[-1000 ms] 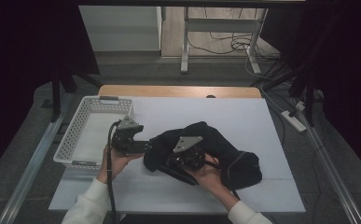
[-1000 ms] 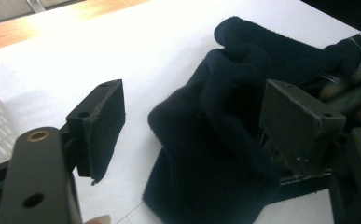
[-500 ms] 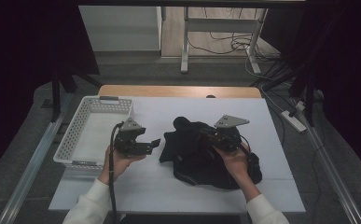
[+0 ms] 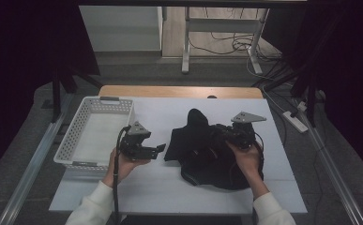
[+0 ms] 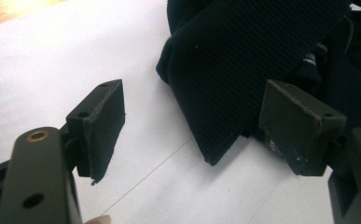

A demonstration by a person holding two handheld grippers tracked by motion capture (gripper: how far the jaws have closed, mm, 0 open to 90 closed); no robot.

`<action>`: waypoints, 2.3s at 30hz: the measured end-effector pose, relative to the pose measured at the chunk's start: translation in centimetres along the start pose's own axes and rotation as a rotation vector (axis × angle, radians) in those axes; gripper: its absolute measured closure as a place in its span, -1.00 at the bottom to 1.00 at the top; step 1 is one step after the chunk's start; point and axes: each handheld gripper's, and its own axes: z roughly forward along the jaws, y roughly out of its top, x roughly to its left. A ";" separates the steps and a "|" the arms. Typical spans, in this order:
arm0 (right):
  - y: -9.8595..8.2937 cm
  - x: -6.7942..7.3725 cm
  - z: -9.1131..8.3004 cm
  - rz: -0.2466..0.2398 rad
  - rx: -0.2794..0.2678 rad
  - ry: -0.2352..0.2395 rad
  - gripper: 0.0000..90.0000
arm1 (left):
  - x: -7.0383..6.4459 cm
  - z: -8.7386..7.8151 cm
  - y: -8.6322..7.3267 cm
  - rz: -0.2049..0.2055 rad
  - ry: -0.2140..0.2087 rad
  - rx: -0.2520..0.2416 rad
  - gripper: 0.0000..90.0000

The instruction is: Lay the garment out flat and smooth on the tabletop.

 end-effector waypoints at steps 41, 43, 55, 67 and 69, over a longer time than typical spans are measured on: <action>-5.5 8.1 -2.6 -0.120 0.158 0.199 -0.23 | -2.6 1.2 -0.1 0.107 -0.080 0.053 -0.51; -5.9 8.6 -2.2 -0.132 0.181 0.204 -0.23 | -3.1 1.7 -0.2 0.130 -0.099 0.077 -0.52; -7.3 11.0 0.1 -0.202 0.267 0.244 -0.27 | -4.5 5.1 -1.4 0.219 -0.092 0.216 -0.59; -8.4 10.9 1.8 -0.251 0.380 0.183 -0.32 | -3.6 6.5 -2.5 0.205 -0.030 0.270 -0.19; -8.4 10.9 1.8 -0.262 0.377 0.158 -0.19 | -3.3 6.5 -2.6 0.195 -0.020 0.260 0.09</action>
